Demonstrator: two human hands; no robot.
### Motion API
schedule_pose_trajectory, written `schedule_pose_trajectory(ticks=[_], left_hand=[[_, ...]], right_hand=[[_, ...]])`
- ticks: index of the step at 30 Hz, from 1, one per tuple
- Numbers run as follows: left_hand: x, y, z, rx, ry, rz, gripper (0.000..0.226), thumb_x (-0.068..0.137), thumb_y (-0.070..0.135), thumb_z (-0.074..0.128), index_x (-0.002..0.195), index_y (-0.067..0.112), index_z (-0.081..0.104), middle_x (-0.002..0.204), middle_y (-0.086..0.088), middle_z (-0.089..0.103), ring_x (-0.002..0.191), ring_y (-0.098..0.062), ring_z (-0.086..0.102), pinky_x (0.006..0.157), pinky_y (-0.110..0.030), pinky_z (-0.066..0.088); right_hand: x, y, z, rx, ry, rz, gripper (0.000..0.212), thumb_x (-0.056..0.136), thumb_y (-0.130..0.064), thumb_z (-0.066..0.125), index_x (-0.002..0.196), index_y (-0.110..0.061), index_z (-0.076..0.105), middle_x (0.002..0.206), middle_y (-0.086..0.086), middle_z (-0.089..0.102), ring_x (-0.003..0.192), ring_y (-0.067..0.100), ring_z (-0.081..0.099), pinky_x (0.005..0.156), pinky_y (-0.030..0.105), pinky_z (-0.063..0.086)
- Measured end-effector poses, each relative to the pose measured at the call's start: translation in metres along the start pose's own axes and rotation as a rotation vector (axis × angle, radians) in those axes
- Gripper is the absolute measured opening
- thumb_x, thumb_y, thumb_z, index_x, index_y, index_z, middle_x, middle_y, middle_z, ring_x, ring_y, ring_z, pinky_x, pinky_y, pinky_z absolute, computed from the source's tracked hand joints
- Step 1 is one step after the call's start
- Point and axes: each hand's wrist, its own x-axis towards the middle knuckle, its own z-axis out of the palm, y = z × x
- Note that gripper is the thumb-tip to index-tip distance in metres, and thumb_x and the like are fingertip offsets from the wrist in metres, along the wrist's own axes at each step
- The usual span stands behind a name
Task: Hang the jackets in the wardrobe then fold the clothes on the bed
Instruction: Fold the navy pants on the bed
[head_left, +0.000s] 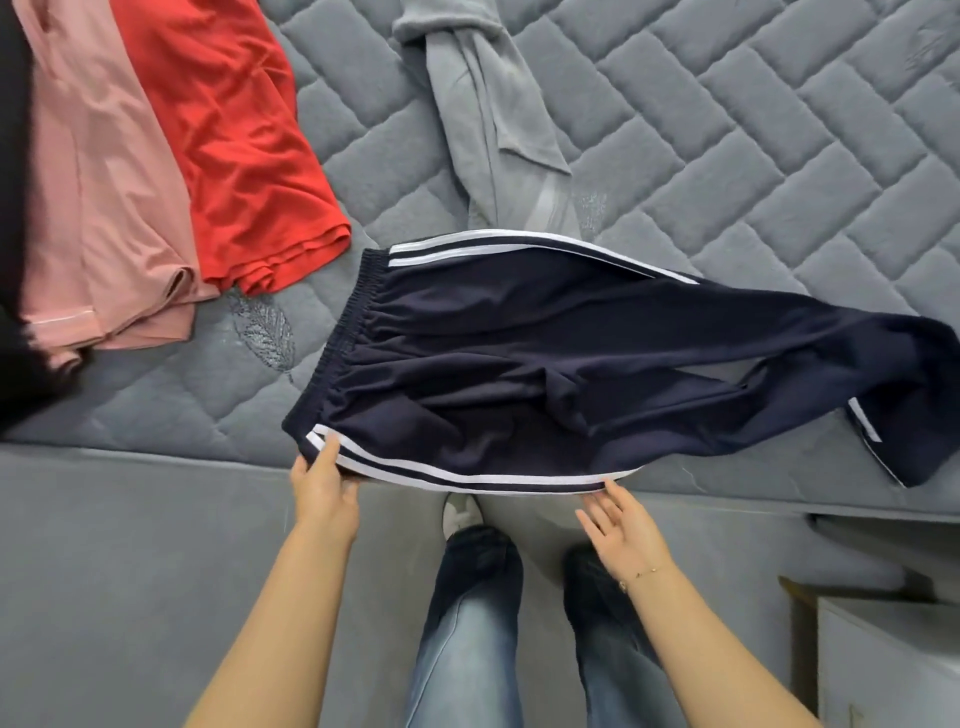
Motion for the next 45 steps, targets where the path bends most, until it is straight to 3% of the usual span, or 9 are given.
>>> schedule_pose_trajectory(ticks=[8,13,19,24,27,32,35,38,45], left_hand=[[-0.079,-0.104,0.049,0.090,-0.027,-0.447,0.032,0.099,0.019,0.057,0.130,0.013,0.057,0.143,-0.011,0.052,0.134,-0.021,0.048,0.108,-0.036,0.039],[-0.129,-0.173,0.108,0.190,-0.331,-0.447,0.022,0.098,0.014,0.057,0.119,0.012,0.062,0.126,-0.006,0.066,0.103,-0.016,0.065,0.089,-0.032,0.049],[-0.169,-0.234,0.226,0.226,-0.402,-0.447,0.031,0.096,0.019,0.061,0.126,0.011,0.059,0.123,-0.005,0.067,0.104,-0.016,0.065,0.080,-0.031,0.051],[-0.194,-0.278,0.316,0.000,-0.147,-0.628,0.067,0.090,0.038,0.069,0.144,0.012,0.039,0.142,-0.008,0.047,0.134,-0.022,0.046,0.107,-0.042,0.038],[-0.198,-0.292,0.346,-0.149,-0.051,-0.609,0.049,0.093,0.040,0.063,0.134,0.019,0.047,0.133,-0.004,0.050,0.127,-0.018,0.051,0.108,-0.038,0.040],[-0.201,-0.298,0.362,-0.368,0.051,-0.501,0.017,0.092,0.014,0.067,0.082,0.007,0.055,0.079,-0.001,0.058,0.064,-0.011,0.053,0.058,-0.018,0.051],[-0.207,-0.307,0.360,-0.328,0.011,-0.403,0.017,0.092,0.014,0.067,0.081,0.008,0.055,0.076,-0.001,0.056,0.064,-0.008,0.051,0.044,-0.016,0.050],[-0.215,-0.322,0.350,-0.318,-0.056,-0.393,0.015,0.091,0.022,0.068,0.088,0.009,0.060,0.086,-0.002,0.060,0.077,-0.009,0.059,0.061,-0.022,0.054],[-0.206,-0.329,0.330,-0.376,-0.187,-0.388,0.018,0.094,0.028,0.064,0.104,0.014,0.062,0.118,-0.006,0.064,0.111,-0.018,0.061,0.100,-0.037,0.046]], right_hand=[[0.008,-0.053,-0.046,0.076,-0.019,-0.097,0.036,0.104,-0.017,0.043,0.139,-0.010,0.046,0.145,0.014,0.048,0.133,0.028,0.047,0.099,0.040,0.043],[0.019,-0.112,-0.098,0.227,-0.006,-0.149,0.042,0.106,-0.019,0.038,0.146,-0.006,0.036,0.150,0.014,0.042,0.136,0.029,0.043,0.102,0.041,0.042],[0.050,-0.214,-0.177,0.641,0.026,-0.073,0.055,0.102,-0.029,0.048,0.151,-0.015,0.029,0.150,0.006,0.043,0.138,0.021,0.042,0.110,0.035,0.039],[0.074,-0.302,-0.219,0.700,0.044,0.000,0.047,0.094,-0.035,0.061,0.134,-0.013,0.046,0.129,0.004,0.054,0.128,0.017,0.050,0.103,0.033,0.043],[0.084,-0.360,-0.229,0.561,0.043,-0.039,0.015,0.098,-0.028,0.057,0.094,-0.014,0.055,0.099,-0.003,0.059,0.095,0.009,0.060,0.078,0.023,0.047],[0.086,-0.472,-0.215,0.476,-0.200,-0.294,0.008,0.098,-0.016,0.054,0.093,-0.013,0.060,0.086,-0.001,0.067,0.073,0.009,0.069,0.081,0.026,0.052],[0.089,-0.503,-0.204,0.442,-0.336,-0.351,0.017,0.101,-0.020,0.049,0.111,-0.013,0.060,0.115,0.000,0.069,0.108,0.015,0.066,0.101,0.033,0.045],[0.099,-0.482,-0.200,0.178,-0.226,-0.308,0.035,0.104,-0.021,0.041,0.139,-0.019,0.045,0.148,0.003,0.046,0.138,0.020,0.041,0.112,0.035,0.032],[0.118,-0.405,-0.196,-0.188,-0.097,-0.188,0.058,0.095,-0.015,0.062,0.145,-0.014,0.034,0.137,0.008,0.052,0.129,0.023,0.048,0.100,0.039,0.041]])
